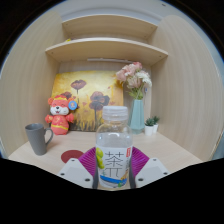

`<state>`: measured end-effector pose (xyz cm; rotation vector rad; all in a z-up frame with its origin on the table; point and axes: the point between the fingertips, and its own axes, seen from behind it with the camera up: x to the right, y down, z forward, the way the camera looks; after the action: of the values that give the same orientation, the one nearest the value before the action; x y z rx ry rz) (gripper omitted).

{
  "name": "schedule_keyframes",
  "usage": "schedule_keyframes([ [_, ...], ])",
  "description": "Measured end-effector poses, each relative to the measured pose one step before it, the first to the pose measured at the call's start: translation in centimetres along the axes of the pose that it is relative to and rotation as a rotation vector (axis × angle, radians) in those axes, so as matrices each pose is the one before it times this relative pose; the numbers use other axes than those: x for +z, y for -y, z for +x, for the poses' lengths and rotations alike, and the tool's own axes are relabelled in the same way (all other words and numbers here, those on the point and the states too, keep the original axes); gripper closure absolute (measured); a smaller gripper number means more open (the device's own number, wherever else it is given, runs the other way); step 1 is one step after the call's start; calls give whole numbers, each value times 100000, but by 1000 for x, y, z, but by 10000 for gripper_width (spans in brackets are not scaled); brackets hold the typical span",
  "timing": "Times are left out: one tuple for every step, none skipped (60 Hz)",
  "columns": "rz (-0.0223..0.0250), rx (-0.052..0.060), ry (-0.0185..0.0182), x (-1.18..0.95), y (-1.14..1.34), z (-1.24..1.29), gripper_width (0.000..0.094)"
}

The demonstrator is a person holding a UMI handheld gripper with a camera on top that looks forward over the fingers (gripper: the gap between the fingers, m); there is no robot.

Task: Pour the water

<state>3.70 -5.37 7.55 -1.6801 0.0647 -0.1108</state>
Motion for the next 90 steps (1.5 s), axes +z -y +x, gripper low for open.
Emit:
schedule_keyframes([
  [-56,-646,458,71,9,-73,539],
  [-321,-13,23,49,-63,71,540],
  [-273,-178,-80,25,-29,8,541],
  [-217,-635,280,18,53,-106,539],
  [-177,-999,368,11,6,-110,539],
  [-166,-786,346,5,51,-130,540],
  [-147,-638,-191,-8,39,-96,540],
  [-153,-51,-103,-8,-13,24,540],
  [-280,33,9,-7,-54,0,540],
  [-277,-488,425,-25,-63,-71,540],
  [-137,-1046,557,32,18,-91,541],
  [-69,-1000,213,58,87,35,540],
  [177,-766,-285,65,187,191,541],
  [211,-993,-411,115,203,193,541],
  [-302,-1852,20,279,169,51,541],
  [-353,-2288,72,187,127,-15,541],
  [-159,-2078,48,181,197,10,541],
  [126,-1717,-90,155,282,68,540],
  [219,-1747,-166,175,306,55,540],
  [56,-2307,-67,202,263,-14,540],
  [-64,-2866,110,240,261,-85,541],
  [37,-3048,139,250,327,-74,540],
  [260,-3043,65,261,421,-42,540],
  [583,-3086,-87,273,531,-32,539],
  [876,-3270,-211,251,565,-44,540],
  [944,-3760,-187,300,568,-73,540],
  [869,-4288,310,424,434,-35,539],
  [450,-4037,-316,274,519,-196,539],
  [656,-4163,-170,325,617,-42,540],
  [863,-3917,-77,308,671,-52,541],
  [905,-3955,78,334,682,-110,541],
  [799,-4047,258,305,650,-139,541],
  [857,-4152,301,315,655,-114,541],
  [941,-4250,157,320,670,-66,541],
  [989,-4275,123,366,584,-57,541],
  [854,-4250,-7,279,558,-17,540],
  [983,-4146,-160,279,713,80,539],
  [1292,-3797,-341,228,767,118,539],
  [1435,-3657,-415,211,740,79,540],
  [1284,-3849,-264,202,704,14,540],
  [1077,-4090,-111,206,639,-6,540],
  [1070,-4036,-193,183,624,44,540],
  [1432,-3906,-222,372,620,57,540],
  [1077,-3643,-337,121,606,42,541],
  [1307,-3660,-369,214,515,-74,541],
  [1303,-3800,-183,164,610,-4,540],
  [1202,-3849,-136,211,581,-48,540],
  [944,-3963,-56,200,482,-83,542],
  [948,-3922,29,200,502,-97,541],
  [1110,-3724,47,200,499,-70,541],
  [1127,-3475,65,195,488,-99,541],
  [988,-3211,92,169,487,-106,542],
  [1061,-3148,41,130,453,10,542],
  [916,-2700,-40,138,458,-105,543],
  [1400,-2841,-30,16,295,-137,542],
  [883,-3061,92,145,414,-107,542],
  [799,-3288,104,129,376,-84,542],
  [707,-3244,-67,114,362,-36,542],
  [782,-3083,-254,115,380,42,543],
  [854,-3020,-472,101,382,58,543],
  [887,-3024,-517,69,381,67,543],
  [981,-3145,-427,208,303,37,543],
  [724,-3219,-370,-13,329,27,544],
  [1023,-3181,-220,-143,342,11,544],
  [871,-3484,-425,19,321,71,543],
  [743,-3535,-549,37,310,101,542],
  [620,-3481,-682,56,253,125,542],
  [595,-3427,-712,20,264,118,542],
  [522,-3495,-619,48,226,69,544],
  [439,-3492,-403,68,238,27,543],
  [691,-3261,-418,170,173,27,543],
  [414,-3093,-517,17,197,64,545],
  [584,-2517,-700,191,193,36,544],
  [511,-2946,-828,18,208,102,543],
  [474,-3094,-736,87,198,58,544],
  [548,-3216,-567,49,208,-8,544],
  [702,-3024,-536,38,225,27,543],
  [704,-2515,-620,3,220,71,544],
  [549,-1908,-705,43,174,93,542],
  [763,-1472,-345,110,44,58,542],
  [268,-1236,-229,-7,116,7,544],
  [119,-612,-215,26,85,-38,545],
  [16,-641,-1,-30,30,-3,544],
  [-103,-515,-82,33,0,13,546],
  [-41,-285,-312,28,16,66,545],
  [53,-226,-494,42,28,101,544],
  [3,-279,-592,38,-6,117,543],
  [39,-607,-306,14,-31,31,544],
  [-57,-75,-131,2,-32,16,544],
  [-81,219,-64,7,-30,17,543],
])
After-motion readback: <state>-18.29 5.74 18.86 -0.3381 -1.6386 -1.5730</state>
